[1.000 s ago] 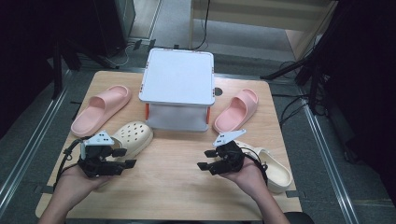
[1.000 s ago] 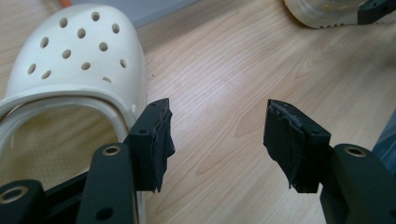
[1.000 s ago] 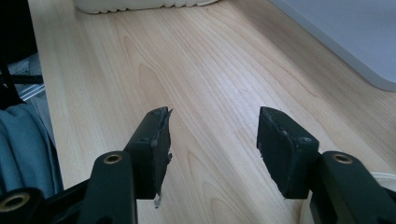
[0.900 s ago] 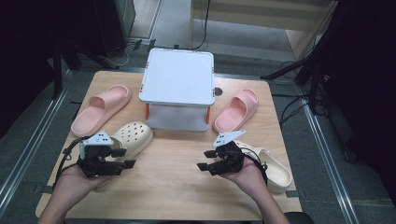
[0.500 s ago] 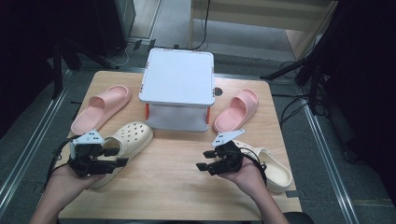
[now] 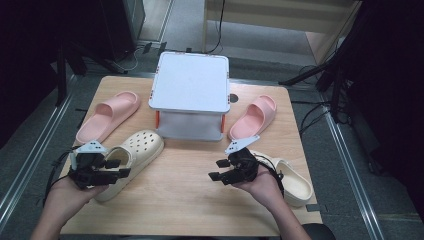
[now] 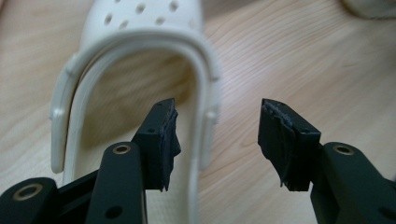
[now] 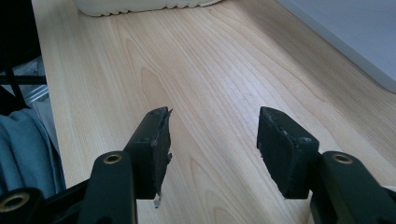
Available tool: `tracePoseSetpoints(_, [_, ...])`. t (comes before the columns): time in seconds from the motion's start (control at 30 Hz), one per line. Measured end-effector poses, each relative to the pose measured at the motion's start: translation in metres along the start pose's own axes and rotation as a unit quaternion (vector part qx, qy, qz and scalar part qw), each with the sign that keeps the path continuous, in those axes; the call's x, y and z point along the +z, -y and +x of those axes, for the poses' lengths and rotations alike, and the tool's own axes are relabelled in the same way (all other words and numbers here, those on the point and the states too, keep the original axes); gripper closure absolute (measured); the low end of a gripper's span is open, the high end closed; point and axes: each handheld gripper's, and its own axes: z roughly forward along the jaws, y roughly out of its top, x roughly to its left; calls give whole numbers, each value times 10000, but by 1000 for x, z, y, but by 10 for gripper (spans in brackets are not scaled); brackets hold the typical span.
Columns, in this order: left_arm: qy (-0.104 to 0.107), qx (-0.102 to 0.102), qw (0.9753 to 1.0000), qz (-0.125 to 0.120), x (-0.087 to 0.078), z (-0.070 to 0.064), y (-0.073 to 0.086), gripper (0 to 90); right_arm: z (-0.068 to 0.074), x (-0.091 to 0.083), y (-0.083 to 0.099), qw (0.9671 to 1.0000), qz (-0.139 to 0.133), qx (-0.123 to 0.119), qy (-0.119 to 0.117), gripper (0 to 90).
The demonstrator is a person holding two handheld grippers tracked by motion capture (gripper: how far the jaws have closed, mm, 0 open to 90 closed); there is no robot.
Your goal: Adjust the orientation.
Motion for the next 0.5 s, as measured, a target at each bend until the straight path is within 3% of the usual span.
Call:
tracePoseSetpoints(0.17, [89,98,9999,59,20,4,-4,545,3,1,0,10000,48,-54,-8,444])
tracePoseSetpoints(0.23, [77,23,9999,106,24,5,-5,581,3,2,0,10000,52,-51,-4,444])
tracePoseSetpoints(0.3, [236,-99,9996,78,31,9,-5,635,2,3,0,10000,73,-45,-10,442])
tracePoseSetpoints(0.37, [265,-150,9995,66,33,10,-4,686,3,3,0,10000,84,-49,-20,441])
tracePoseSetpoints(0.47, [235,-115,9996,62,32,10,-4,714,3,3,1,9999,97,-52,-27,441])
tracePoseSetpoints(0.5, [122,-51,9999,45,30,9,-6,752,4,4,1,9999,100,-48,-32,442])
